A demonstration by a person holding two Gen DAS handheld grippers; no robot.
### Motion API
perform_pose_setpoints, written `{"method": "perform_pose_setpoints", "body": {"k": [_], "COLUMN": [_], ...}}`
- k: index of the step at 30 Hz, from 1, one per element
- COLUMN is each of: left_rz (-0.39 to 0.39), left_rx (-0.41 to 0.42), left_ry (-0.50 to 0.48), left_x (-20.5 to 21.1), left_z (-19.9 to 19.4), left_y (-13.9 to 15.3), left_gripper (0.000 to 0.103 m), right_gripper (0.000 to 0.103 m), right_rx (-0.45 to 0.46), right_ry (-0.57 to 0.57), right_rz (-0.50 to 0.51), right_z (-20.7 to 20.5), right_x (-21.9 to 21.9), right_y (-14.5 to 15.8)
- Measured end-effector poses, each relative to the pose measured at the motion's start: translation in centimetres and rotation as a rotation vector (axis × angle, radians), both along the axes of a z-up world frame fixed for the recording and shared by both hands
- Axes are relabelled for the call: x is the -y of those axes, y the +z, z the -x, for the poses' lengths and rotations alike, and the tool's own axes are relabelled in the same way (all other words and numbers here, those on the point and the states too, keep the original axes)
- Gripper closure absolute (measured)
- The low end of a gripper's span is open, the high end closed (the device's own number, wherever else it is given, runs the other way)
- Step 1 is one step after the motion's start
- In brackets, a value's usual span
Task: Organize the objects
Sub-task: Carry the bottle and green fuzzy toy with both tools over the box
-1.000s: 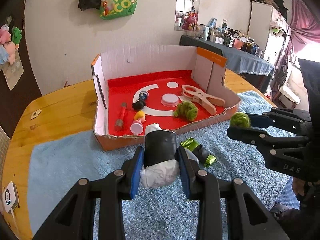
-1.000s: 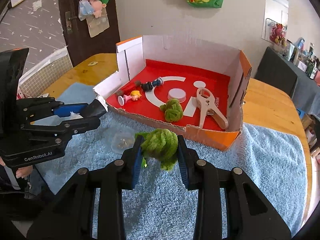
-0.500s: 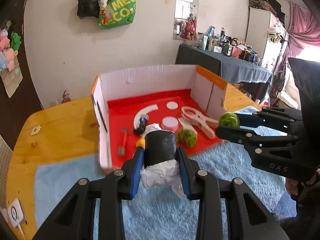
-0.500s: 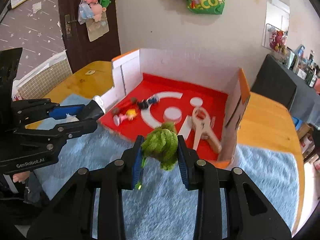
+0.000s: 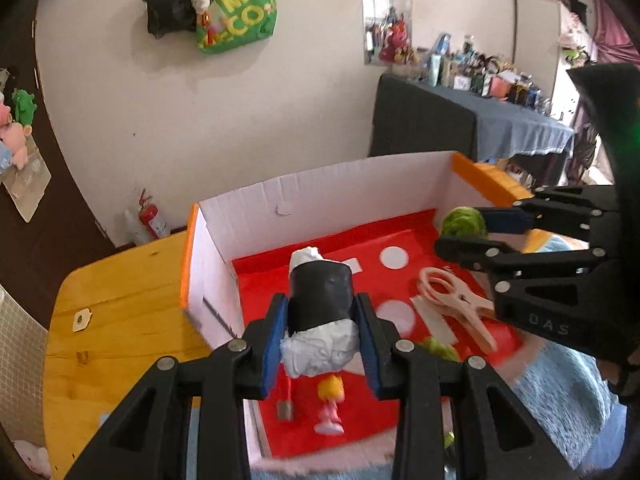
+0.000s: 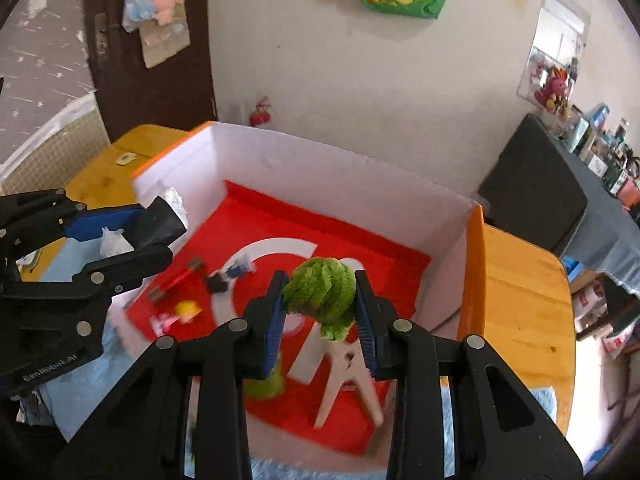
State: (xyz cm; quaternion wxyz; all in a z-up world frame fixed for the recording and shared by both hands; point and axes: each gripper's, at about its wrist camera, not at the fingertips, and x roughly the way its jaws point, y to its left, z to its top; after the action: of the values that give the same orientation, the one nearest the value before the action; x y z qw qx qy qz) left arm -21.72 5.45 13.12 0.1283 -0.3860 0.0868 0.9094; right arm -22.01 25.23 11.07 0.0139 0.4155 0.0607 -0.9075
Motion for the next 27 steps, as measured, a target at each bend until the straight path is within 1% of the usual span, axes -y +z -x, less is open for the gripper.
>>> {"method": "perform_pose_setpoints", "body": {"k": [3,7,10,16,20,22,27], "left_rz": [0.010,0.033,0.047,0.072,0.065,0.059,0.056], "left_rx": [0.035,0.056,0.079,0.119,0.155,0.168,0.192], "left_ry": [0.013,0.035,0.053,0.080,0.088,0.095,0.105], "left_x": [-0.3,-0.7,-0.8,-0.8,-0.6,-0.6,-0.7], "left_z": [2.1,4.2,5.8,7.8,9.0,9.4,9.9], "left_y": [-0.8,-1.7,-2.5,-4.3,-5.5,-5.9,-6.7], "left_gripper": [0.068,0.068,0.068,0.068,0.068,0.068,0.068], "right_gripper": [0.072,0.072,0.072,0.072,0.072,0.072,0.072], "right_rx": [0.034,0.085,0.123,0.181,0.231,0.244,0.278], "right_ry": [-0.018,-0.039,-0.056,-0.082,-0.097,-0.109,-0.125], "right_rz": [-0.006,-0.028,-0.066,-0.085,-0.076,-0.077,-0.041], "right_z": [1.8,3.8,5.3,7.1,8.2,8.6,9.1], "right_x": [-0.4,-0.5,-0.5,-0.7,-1.2,-1.4,-1.8], "right_y": [-0.4,-1.4,-2.4,-4.0,-5.3,-5.8,-6.9]}}
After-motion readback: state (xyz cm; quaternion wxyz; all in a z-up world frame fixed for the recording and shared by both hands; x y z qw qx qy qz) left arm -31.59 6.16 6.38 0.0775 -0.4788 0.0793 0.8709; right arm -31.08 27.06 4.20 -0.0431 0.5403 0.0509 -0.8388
